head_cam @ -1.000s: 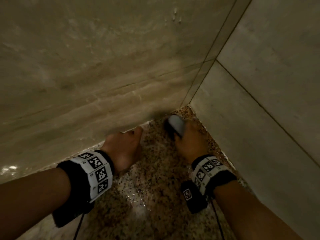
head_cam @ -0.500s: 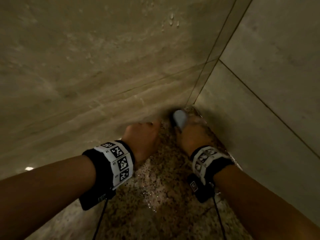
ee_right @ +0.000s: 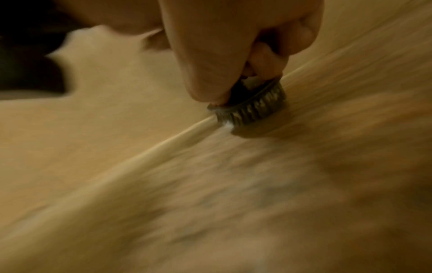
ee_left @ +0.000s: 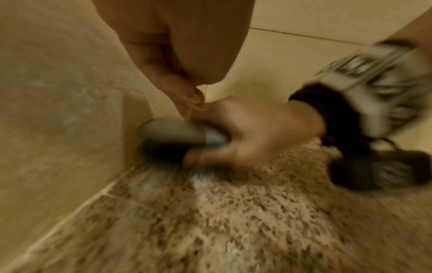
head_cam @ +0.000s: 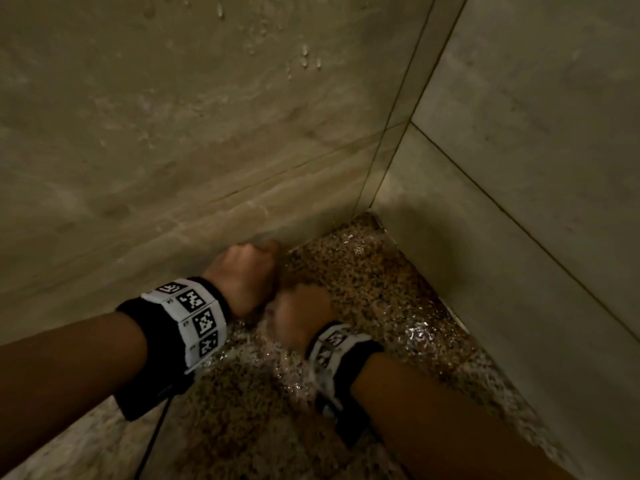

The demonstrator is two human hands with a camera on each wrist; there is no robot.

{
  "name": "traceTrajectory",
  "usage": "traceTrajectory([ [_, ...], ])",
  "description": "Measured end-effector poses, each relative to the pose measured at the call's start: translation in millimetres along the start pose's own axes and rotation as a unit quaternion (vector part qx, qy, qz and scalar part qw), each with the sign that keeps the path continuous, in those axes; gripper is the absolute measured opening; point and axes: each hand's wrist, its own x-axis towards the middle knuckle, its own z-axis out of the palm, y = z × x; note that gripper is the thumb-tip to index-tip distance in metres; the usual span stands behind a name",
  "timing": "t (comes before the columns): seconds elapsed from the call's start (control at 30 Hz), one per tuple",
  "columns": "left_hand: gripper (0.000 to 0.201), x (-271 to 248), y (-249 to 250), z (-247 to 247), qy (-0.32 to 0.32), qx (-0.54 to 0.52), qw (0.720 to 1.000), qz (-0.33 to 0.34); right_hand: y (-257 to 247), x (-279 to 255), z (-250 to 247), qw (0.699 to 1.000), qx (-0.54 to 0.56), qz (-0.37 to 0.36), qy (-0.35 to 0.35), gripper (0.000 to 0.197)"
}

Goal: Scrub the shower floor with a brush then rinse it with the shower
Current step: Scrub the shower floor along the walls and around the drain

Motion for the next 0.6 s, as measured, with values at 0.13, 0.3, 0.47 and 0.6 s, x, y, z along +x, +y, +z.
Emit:
traceTrajectory([
  [0.13,0.023,0.4,-1.5,11.4,0.034,0.054,0.998,0.026,97.5,19.1,-29.5,0.961,0.018,0.260,0.093,0.057],
  [0.3,0.030,2.7,16.3,17.1,0.035,0.069,0.994,0.075,122.4,36.1,-51.1,0.964,-0.042,0.234,0.117,0.072],
  [0.47,0.026,9.9,28.0,13.6,0.066,0.087,0.990,0.085,97.9,44.1,-20.1,0.971,0.007,0.204,0.125,0.067],
  [0.6,0.031,13.8,24.6,6.1,0.074,0.095,0.990,0.076,40.6,9.7,8.4,0.995,-0.016,-0.072,0.060,0.045],
])
